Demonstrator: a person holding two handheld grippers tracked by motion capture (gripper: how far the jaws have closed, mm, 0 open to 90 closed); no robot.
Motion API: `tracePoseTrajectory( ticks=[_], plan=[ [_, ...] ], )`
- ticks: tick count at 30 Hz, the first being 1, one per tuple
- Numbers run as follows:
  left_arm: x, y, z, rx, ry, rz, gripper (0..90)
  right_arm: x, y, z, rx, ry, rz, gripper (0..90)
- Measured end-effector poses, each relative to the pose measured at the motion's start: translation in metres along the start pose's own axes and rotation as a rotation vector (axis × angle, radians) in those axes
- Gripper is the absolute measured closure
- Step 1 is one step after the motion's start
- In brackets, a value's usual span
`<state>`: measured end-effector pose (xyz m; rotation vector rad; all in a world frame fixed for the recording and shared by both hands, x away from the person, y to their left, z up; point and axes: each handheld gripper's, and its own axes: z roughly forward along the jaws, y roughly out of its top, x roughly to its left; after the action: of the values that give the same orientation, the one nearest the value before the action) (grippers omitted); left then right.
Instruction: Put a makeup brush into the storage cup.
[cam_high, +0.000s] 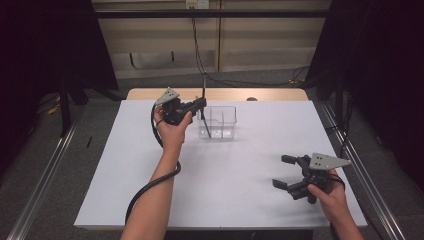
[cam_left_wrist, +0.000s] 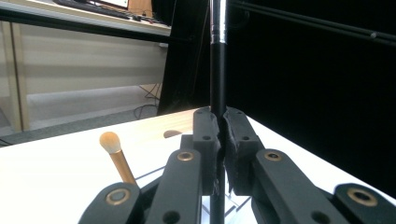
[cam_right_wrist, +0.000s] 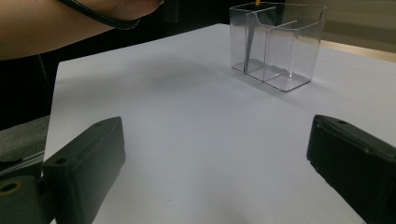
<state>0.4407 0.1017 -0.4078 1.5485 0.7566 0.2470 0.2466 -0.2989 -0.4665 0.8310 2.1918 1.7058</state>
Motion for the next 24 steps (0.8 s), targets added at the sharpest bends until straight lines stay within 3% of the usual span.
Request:
tracePoseTrajectory(
  ticks=[24],
  plan=[
    [0.006, -0.004, 0.015, 0.023, 0.038, 0.021, 84.3, -0.001, 0.0, -0.002, -0.002, 0.007, -0.006, 4.2]
  ],
)
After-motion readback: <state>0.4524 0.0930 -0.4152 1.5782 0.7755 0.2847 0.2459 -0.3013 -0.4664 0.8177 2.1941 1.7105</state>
